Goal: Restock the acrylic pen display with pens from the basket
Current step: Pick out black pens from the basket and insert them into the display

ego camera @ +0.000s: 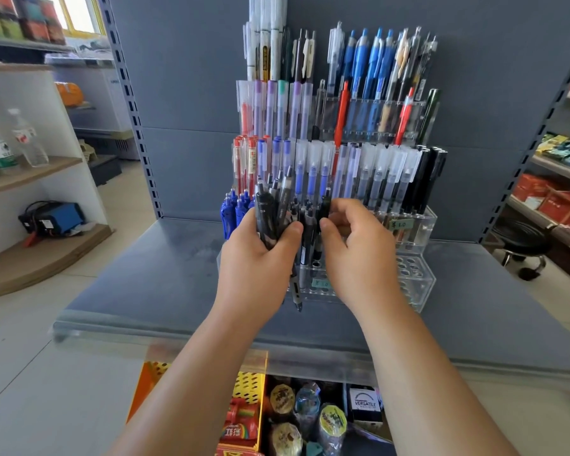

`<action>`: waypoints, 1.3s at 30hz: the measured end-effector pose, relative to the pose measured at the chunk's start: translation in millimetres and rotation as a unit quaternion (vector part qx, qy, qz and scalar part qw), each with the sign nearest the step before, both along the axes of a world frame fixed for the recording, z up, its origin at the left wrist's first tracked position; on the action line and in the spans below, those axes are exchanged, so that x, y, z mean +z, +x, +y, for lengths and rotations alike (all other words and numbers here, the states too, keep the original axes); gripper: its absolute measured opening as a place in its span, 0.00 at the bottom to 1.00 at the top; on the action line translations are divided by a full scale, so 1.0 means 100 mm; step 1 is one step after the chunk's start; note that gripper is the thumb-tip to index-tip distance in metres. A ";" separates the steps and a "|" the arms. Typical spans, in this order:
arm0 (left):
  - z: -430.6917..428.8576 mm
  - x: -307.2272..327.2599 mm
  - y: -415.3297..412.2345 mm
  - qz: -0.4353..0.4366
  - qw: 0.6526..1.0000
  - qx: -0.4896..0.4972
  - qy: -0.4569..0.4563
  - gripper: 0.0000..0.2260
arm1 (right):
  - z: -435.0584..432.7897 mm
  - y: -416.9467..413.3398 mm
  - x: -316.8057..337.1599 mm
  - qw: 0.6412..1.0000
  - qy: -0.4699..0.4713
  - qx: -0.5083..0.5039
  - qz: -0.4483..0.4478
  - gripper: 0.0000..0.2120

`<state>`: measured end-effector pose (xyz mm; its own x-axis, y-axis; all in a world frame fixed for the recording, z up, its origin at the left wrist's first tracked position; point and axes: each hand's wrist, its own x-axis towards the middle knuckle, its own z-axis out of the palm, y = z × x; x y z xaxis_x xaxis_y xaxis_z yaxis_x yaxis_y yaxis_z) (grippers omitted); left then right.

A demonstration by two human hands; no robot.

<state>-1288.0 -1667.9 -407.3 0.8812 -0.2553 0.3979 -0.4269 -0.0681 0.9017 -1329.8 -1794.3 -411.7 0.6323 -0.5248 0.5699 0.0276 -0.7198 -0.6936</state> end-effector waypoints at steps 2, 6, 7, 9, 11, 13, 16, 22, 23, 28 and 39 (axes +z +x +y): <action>0.00 0.00 -0.01 0.003 1.000 -0.003 -0.005 0.03 | 0.01 0.00 -0.01 1.000 0.003 -0.001 -0.001 0.11; 0.00 0.00 -0.02 0.007 1.000 -0.010 -0.005 0.03 | 0.03 0.00 -0.02 1.000 0.012 0.005 0.003 0.10; 0.00 0.00 -0.02 0.008 1.000 -0.012 -0.003 0.03 | 0.04 -0.01 -0.03 1.000 0.013 0.008 0.009 0.09; 0.00 0.01 -0.02 0.008 1.000 -0.009 0.000 0.03 | 0.04 -0.01 -0.05 1.000 0.008 0.012 0.024 0.06; -0.01 0.01 -0.01 0.005 1.000 -0.001 0.005 0.05 | 0.04 -0.01 -0.06 0.999 0.000 0.014 0.033 0.05; -0.01 0.00 0.00 0.006 1.000 0.007 0.016 0.05 | 0.03 -0.01 -0.05 0.999 -0.016 0.013 0.048 0.04; -0.02 0.01 -0.01 0.017 1.000 0.010 0.019 0.05 | 0.04 -0.03 -0.05 0.998 -0.023 0.011 0.062 0.08; -0.02 0.11 -0.08 0.000 0.998 0.010 0.062 0.07 | 0.11 -0.07 0.14 0.998 0.044 -0.002 -0.033 0.10; -0.03 0.14 -0.09 -0.006 0.997 0.009 0.072 0.07 | 0.15 -0.09 0.19 0.996 0.062 0.013 -0.062 0.08; 0.01 0.18 -0.13 -0.020 0.995 0.030 0.088 0.05 | 0.32 -0.19 0.33 0.973 0.072 0.178 -0.132 0.09; 0.07 0.21 -0.13 -0.014 0.994 0.017 0.103 0.03 | 0.34 -0.13 0.25 0.971 0.132 0.182 -0.084 0.07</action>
